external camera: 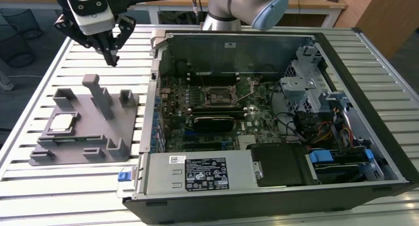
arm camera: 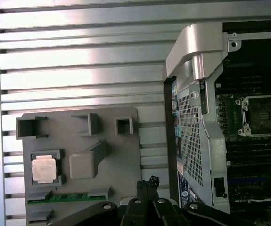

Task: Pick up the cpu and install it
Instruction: 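Reach for the cpu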

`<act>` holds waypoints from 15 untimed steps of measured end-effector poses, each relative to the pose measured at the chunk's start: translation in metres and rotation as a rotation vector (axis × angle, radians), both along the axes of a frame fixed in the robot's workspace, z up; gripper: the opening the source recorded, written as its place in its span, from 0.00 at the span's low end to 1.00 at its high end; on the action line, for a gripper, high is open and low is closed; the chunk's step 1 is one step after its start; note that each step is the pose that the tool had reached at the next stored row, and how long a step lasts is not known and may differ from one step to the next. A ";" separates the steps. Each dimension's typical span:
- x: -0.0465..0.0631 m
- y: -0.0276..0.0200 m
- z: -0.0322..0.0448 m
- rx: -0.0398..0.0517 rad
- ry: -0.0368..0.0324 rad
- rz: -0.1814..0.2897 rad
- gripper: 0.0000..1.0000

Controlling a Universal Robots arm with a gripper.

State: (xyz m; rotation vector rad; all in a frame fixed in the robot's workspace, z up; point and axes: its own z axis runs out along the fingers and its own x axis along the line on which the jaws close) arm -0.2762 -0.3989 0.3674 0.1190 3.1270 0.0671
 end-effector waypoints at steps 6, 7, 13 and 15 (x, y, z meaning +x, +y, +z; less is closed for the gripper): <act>-0.005 0.0000 -0.0010 0.0000 0.0012 0.000 0.11; -0.005 0.0000 -0.0012 0.0000 0.0015 0.000 0.11; -0.010 0.0000 -0.0021 0.0000 0.0027 0.000 0.11; -0.011 0.0000 -0.0024 -0.0001 0.0031 0.000 0.11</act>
